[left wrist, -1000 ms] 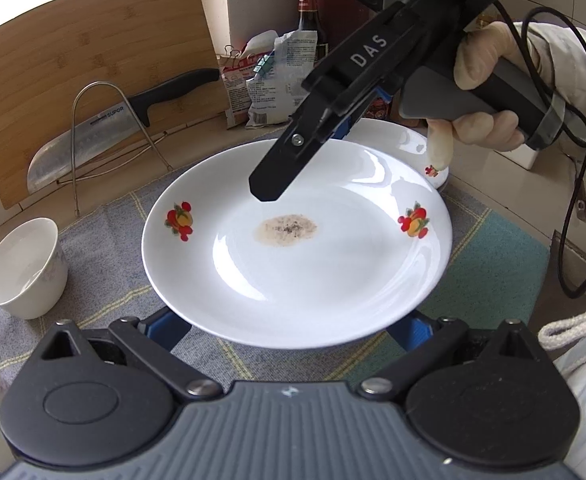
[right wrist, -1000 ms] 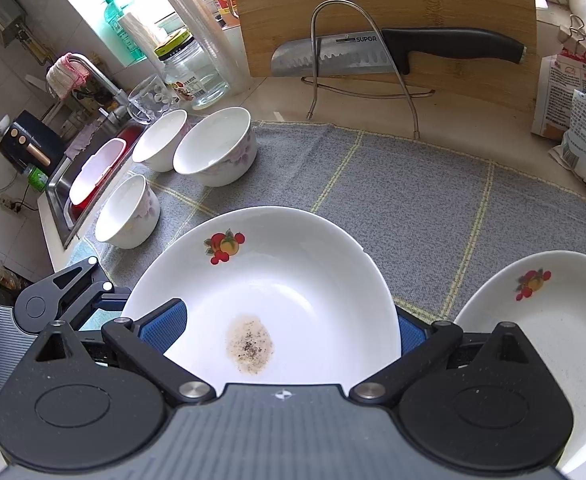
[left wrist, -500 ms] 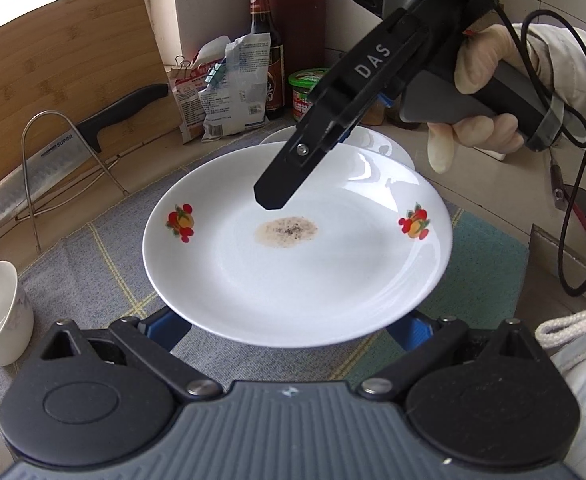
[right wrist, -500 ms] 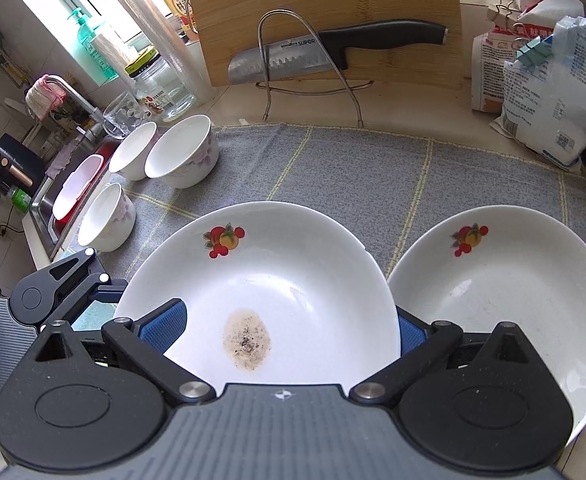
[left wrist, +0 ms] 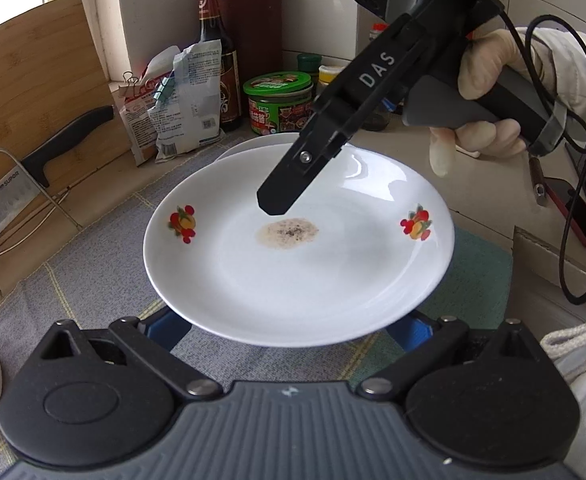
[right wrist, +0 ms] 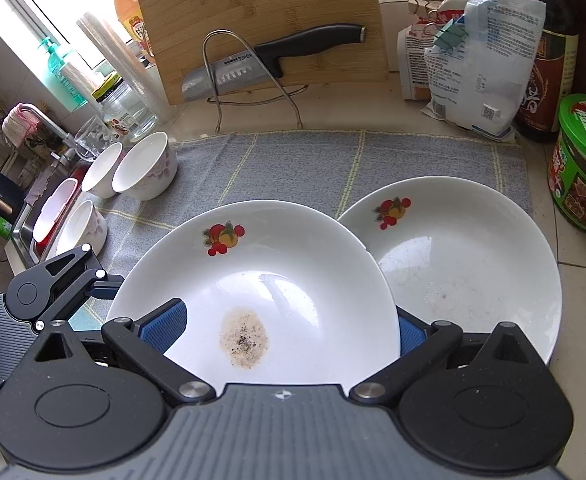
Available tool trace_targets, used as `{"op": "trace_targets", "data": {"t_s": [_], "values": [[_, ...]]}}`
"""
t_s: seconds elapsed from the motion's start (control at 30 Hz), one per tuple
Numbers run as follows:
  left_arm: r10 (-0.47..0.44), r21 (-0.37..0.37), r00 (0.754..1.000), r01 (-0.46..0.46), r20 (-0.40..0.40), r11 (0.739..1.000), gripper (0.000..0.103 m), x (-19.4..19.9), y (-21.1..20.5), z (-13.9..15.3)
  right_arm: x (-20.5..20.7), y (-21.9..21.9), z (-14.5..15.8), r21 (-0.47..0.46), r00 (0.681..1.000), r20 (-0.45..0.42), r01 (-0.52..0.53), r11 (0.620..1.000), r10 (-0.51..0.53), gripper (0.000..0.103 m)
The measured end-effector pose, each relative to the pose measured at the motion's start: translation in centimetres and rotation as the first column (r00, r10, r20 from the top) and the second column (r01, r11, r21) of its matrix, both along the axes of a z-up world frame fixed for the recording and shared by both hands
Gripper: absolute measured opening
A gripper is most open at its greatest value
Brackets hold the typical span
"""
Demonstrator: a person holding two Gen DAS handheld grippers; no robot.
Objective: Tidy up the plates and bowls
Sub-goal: 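Carry the stained plate with the right tool to the stacked plates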
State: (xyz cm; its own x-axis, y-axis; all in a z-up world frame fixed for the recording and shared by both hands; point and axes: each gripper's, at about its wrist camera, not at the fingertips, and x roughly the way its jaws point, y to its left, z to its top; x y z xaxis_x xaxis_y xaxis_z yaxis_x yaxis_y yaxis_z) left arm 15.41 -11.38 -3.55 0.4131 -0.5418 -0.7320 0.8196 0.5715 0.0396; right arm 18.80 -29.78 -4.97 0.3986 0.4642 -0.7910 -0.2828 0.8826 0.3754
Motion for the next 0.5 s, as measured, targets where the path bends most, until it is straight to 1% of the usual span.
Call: {"op": "trace_targets", "data": {"t_s": [0.2, 0.5], "values": [[-0.036, 0.002, 0.999, 0.036, -0.01, 0.999, 0.101, 0.7, -1.4, -0.3, -0.5, -1.9, -0.3, 0.006, 0.999, -0.003, 0.042, 0.999, -0.042, 0.103], [-0.063, 0.006, 0.998, 0.063, -0.02, 0.998, 0.102, 1.8, -3.0, -0.7, -0.6, -4.0, -0.9, 0.009, 0.997, -0.009, 0.082, 0.997, -0.082, 0.103]]}}
